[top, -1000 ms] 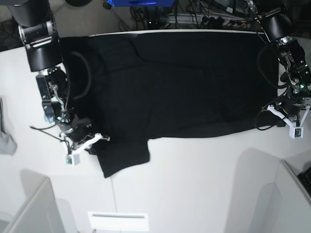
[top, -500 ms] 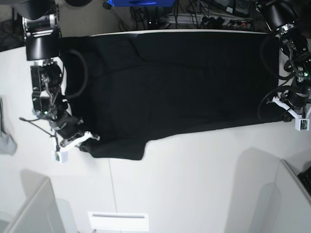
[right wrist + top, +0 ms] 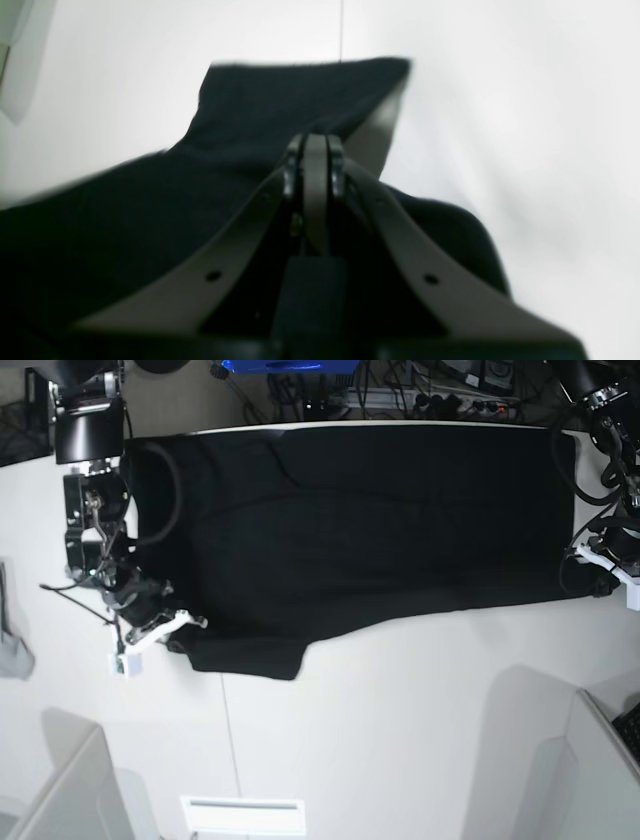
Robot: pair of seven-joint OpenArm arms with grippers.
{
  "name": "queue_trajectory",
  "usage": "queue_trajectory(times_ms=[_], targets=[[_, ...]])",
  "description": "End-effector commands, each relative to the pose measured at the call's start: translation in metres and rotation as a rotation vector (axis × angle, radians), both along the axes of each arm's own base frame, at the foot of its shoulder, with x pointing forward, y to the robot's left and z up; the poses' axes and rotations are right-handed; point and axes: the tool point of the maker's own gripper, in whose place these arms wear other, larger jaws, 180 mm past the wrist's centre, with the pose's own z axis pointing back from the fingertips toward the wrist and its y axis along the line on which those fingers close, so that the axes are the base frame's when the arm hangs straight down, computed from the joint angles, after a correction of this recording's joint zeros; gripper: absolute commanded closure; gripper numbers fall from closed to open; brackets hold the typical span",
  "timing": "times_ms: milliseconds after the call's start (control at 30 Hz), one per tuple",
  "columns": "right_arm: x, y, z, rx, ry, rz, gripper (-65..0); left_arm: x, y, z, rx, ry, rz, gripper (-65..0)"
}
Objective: Fold the T-shirt properly
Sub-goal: 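Fold the hem up over the shirt toward the collar with both grippers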
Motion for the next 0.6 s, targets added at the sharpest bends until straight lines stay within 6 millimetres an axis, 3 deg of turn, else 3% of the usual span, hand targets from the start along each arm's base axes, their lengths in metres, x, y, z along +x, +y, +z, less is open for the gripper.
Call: queue_trajectory(times_ms=[0, 233, 567], targets=[[0.011, -0.009, 0.023, -0.002, -0.069, -0.014, 0.0, 0.005, 0.001, 0.013, 0.018, -0.039, -0.015, 0.0], [0.000, -0.024, 0.034, -0.004, -0.070, -0.040, 0.0, -0.003, 0.001, 0.007, 0.016, -0.016, -0.017, 0.0], [-0.028, -0.038, 0.038, -0.017, -0.054, -0.066, 0.0, -0.006, -0.011, 0.019, 0.048, -0.035, -0.054, 0.0]])
